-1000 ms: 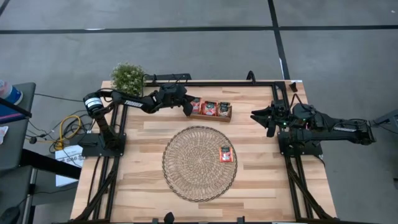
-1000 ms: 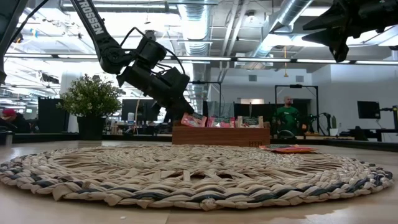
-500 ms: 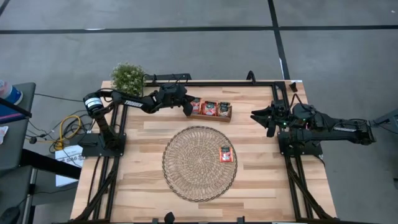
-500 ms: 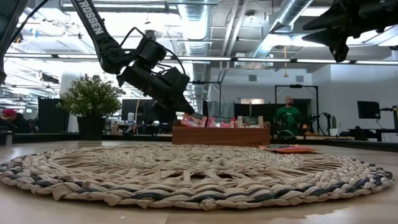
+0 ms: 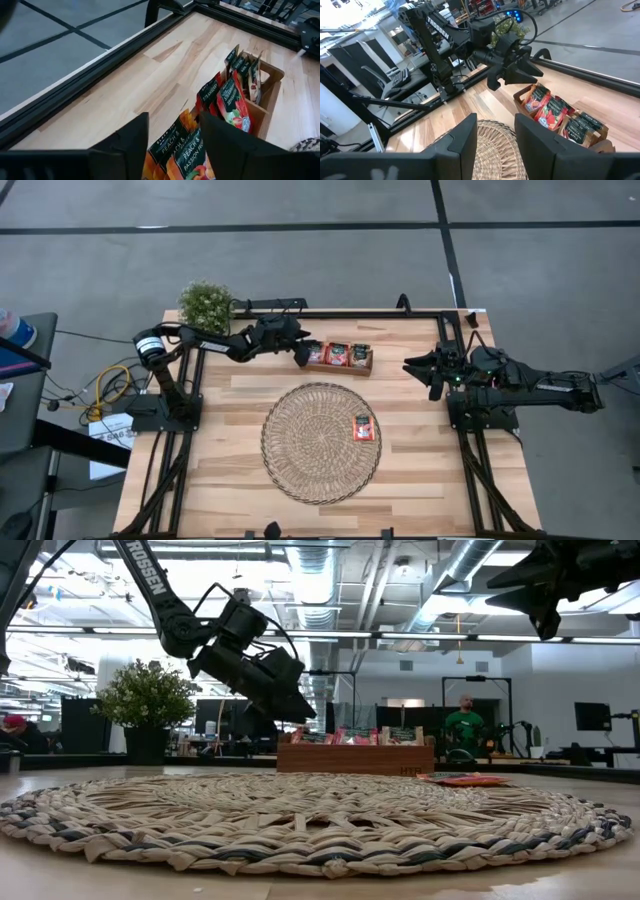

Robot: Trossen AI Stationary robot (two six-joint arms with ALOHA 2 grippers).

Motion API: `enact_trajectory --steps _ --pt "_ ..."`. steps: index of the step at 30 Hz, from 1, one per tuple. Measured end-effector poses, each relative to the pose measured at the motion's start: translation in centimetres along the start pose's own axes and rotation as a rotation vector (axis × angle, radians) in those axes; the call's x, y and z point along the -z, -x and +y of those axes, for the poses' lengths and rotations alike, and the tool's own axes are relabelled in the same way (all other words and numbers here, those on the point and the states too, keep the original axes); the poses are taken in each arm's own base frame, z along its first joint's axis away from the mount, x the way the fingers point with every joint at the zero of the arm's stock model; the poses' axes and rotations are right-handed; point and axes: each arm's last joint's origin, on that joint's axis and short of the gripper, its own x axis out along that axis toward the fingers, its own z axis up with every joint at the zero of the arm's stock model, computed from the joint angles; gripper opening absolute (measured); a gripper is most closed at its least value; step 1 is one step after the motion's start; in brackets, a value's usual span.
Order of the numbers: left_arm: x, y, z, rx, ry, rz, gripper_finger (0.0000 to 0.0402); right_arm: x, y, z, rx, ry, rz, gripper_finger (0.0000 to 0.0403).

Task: Pick & Place Tea
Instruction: Put the orange tea bag into the left section of the wooden organizer

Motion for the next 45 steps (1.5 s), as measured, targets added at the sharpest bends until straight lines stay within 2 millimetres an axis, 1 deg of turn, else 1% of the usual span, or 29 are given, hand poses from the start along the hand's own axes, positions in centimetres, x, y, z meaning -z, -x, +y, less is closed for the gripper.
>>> enact_trajectory --steps 2,4,5,8,10,11,13,15,17,18,20,24,27,30,34,37,40,45 --pt "-0.7 0.5 -0.3 0.013 0.009 -0.019 0.0179 0.0 0.0 0.0 0.000 0.000 0.000 0.0124" --pt "-2.3 1.6 -1.1 0.065 0.037 -0.072 0.0182 0.0 0.0 0.0 0.000 0.000 0.000 0.0124" --pt "-3.2 2.3 -1.7 0.117 0.045 -0.096 0.0182 0.0 0.0 0.0 -0.001 0.000 0.000 0.0124" --pt "-6.0 5.1 -4.5 0.363 0.029 -0.154 0.0182 0.0 0.0 0.0 -0.002 0.000 0.001 0.0124" --pt "-7.0 7.0 -6.8 0.542 0.016 -0.166 0.0182 0.0 0.0 0.0 -0.003 0.001 0.001 0.0124" --pt "-7.2 7.7 -7.9 0.615 0.008 -0.165 0.0182 0.0 0.0 0.0 -0.002 0.001 0.002 0.0124" --pt "-7.0 8.7 -10.1 0.721 -0.002 -0.131 0.0182 0.0 0.0 0.0 -0.003 0.008 0.002 0.0124" --pt "-6.2 9.1 -12.0 0.789 -0.016 -0.075 0.0182 0.0 0.0 0.0 -0.002 0.008 0.004 0.0124" --pt "-5.1 9.3 -13.4 0.815 -0.044 -0.011 0.0182 0.1 0.0 0.0 0.000 0.009 0.010 0.0124" --pt "-4.5 9.3 -14.0 0.808 -0.057 0.020 0.0182 0.1 0.0 0.0 0.000 0.009 0.011 0.0124" --pt "-3.3 9.2 -14.5 0.750 -0.049 0.102 0.0182 0.1 0.0 0.0 -0.002 0.009 0.012 0.0124" --pt "-2.0 9.3 -15.1 0.644 0.063 0.240 0.0182 0.1 0.0 0.0 -0.017 0.005 0.021 0.0124" --pt "-0.6 9.5 -15.4 0.576 0.132 0.375 0.0182 0.4 -0.4 0.3 -0.081 0.045 0.077 0.0124" --pt "0.8 9.9 -16.3 0.458 0.148 0.439 0.0182 0.9 -1.0 0.7 -0.160 0.087 0.150 0.0120" --pt "2.3 10.6 -18.2 0.334 0.101 0.423 0.0182 2.5 -2.8 1.4 -0.196 0.140 0.306 0.0109" --pt "2.6 11.4 -19.4 0.266 0.113 0.362 0.0182 3.6 -4.2 2.2 -0.200 0.165 0.428 0.0100" --pt "3.0 12.0 -20.0 0.216 0.105 0.334 0.0182 4.3 -5.5 3.2 -0.196 0.199 0.541 0.0092" --pt "3.4 12.4 -20.5 0.218 0.101 0.346 0.0182 5.0 -7.9 4.8 -0.177 0.296 0.718 0.0081"
